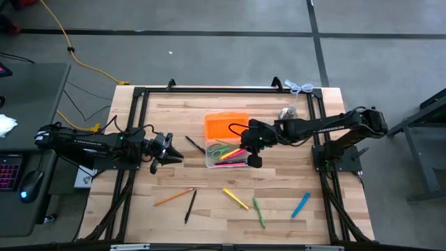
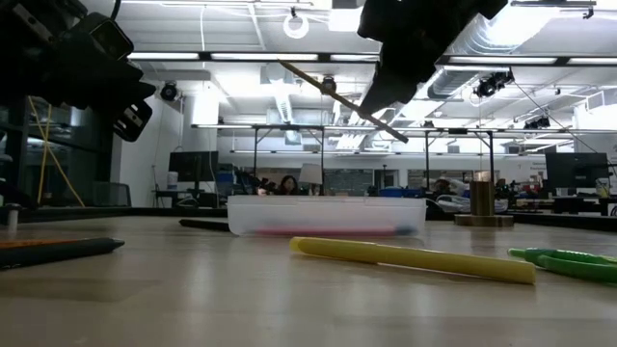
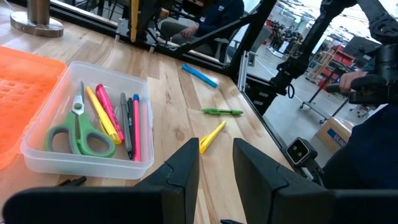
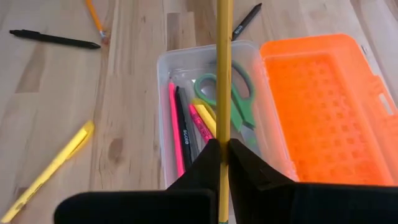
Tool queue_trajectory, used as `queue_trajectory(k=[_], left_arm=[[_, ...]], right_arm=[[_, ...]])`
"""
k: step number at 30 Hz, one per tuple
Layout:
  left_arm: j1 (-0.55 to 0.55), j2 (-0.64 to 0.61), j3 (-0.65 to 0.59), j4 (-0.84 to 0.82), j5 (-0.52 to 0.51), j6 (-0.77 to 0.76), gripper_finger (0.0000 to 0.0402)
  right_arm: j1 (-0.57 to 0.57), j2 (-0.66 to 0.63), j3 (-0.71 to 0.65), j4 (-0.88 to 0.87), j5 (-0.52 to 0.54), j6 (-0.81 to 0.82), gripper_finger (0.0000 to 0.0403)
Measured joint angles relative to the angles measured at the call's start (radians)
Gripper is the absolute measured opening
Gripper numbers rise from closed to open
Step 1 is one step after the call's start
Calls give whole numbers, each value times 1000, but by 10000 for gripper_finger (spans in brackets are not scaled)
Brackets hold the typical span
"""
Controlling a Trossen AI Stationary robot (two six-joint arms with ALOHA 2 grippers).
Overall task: Pick & place school supplies into a supply box
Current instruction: Put the yellow pen into the container
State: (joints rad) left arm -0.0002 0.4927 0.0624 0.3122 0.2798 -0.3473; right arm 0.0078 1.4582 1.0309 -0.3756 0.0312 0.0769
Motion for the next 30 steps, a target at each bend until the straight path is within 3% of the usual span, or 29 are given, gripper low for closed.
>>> queue_trajectory(k=[18,30], left_arm=[[0,0,0,0,-3,0,129],[0,0,0,0,-4,1,129]], right_arm=[[-2,3,0,-1,-7,0,1],[-8,129,1,28,-83,46,2]])
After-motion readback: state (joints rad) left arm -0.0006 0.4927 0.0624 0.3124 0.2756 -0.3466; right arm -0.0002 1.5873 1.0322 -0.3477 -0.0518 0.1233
